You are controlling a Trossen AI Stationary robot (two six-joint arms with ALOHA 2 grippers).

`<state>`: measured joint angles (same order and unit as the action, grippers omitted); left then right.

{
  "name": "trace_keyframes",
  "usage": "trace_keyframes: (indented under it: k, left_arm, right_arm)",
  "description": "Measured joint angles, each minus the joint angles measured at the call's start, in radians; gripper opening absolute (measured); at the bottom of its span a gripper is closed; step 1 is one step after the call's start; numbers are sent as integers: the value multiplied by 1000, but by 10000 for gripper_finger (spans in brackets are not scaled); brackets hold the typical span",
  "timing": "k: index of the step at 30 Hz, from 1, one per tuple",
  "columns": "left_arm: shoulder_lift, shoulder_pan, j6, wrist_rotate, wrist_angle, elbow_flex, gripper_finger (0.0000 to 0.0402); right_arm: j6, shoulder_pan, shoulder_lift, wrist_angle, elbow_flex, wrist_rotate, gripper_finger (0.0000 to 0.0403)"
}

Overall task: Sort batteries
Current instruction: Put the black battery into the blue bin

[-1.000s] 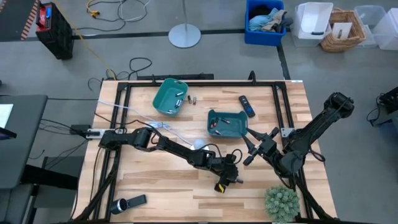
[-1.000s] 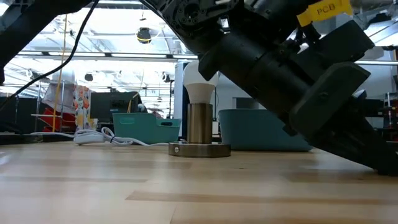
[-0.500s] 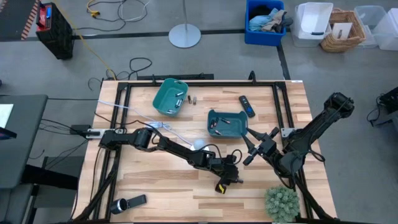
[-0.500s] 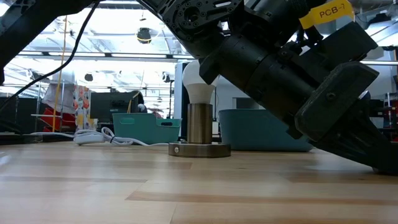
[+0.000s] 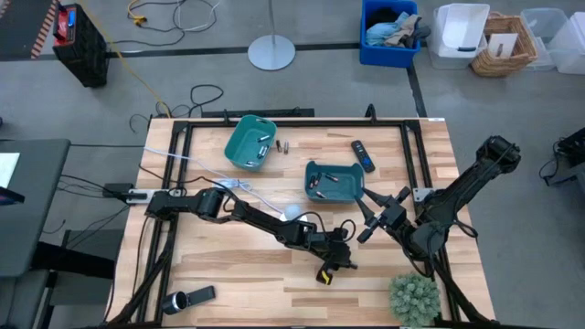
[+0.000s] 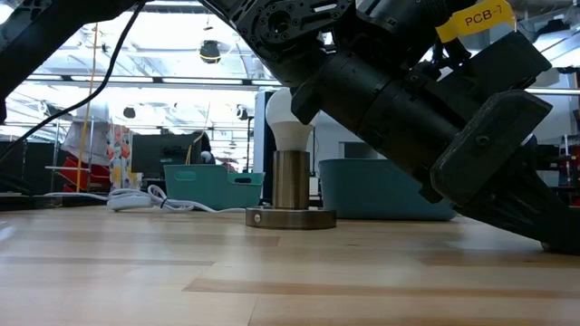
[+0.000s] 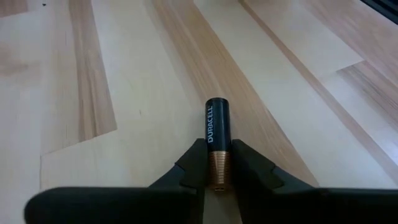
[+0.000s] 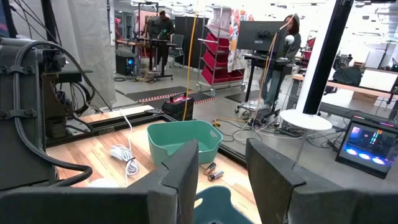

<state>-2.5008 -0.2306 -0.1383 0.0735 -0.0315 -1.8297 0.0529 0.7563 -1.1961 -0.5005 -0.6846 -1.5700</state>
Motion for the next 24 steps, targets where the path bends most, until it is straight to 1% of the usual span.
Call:
trace_keyframes:
  k: [9,12,18,24]
  left_arm:
    - [24,0,-24,-18,1,4,49]
    - [46,0,-52,-49,24,6,49]
    - [104,2,-87,-61,32,6,48]
    - [146,9,-85,-65,71,5,48]
  right_arm:
    - [8,7,0,0,0,0,150]
    - [10,11,0,-1,0,0,150]
    - [37,10,0,-11,-4,0,150]
    - [187,-1,0,-12,-82,0,150]
